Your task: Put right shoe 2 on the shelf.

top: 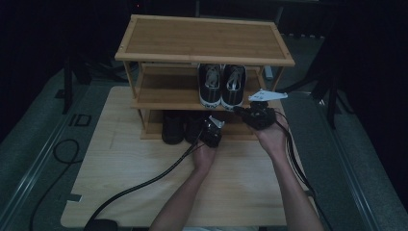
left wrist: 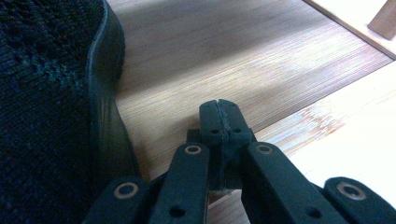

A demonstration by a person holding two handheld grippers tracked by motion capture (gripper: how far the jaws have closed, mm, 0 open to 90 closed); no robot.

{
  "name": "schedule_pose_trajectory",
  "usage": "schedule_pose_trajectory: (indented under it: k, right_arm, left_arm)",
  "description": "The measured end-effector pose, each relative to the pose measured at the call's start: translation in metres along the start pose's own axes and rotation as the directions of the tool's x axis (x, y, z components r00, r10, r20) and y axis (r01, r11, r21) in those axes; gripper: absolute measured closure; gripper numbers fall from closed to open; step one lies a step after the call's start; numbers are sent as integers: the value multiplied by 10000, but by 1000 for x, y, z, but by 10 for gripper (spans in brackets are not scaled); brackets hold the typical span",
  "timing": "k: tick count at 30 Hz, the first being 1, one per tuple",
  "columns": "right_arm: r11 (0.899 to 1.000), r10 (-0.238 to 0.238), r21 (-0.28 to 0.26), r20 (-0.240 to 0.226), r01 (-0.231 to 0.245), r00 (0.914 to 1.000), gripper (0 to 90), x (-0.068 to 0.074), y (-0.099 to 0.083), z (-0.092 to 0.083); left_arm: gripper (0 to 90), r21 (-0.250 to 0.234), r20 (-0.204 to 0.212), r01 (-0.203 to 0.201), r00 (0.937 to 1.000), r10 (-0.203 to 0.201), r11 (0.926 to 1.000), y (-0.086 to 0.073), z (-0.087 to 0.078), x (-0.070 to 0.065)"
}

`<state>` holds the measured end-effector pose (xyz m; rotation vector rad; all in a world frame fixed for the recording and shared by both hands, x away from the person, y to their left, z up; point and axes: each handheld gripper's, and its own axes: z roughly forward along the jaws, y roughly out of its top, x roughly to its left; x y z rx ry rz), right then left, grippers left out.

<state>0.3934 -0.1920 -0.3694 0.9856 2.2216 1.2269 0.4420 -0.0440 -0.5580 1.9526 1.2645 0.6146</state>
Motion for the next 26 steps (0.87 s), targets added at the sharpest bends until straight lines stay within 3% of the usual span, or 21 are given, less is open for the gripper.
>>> schedule_pose_trajectory:
  k: [9,26]
  right_arm:
    - [9997,-176,147,228,173,9996,900,0,-11,-20]
    - [9932,235,1122,782,-322,9967,900,3,-64,-12]
  left_arm:
    - [895,-15,-22,-44,10000,44,10000,0,0,0]
    - [894,-25,40,-81,10000,81,10000,0,0,-1]
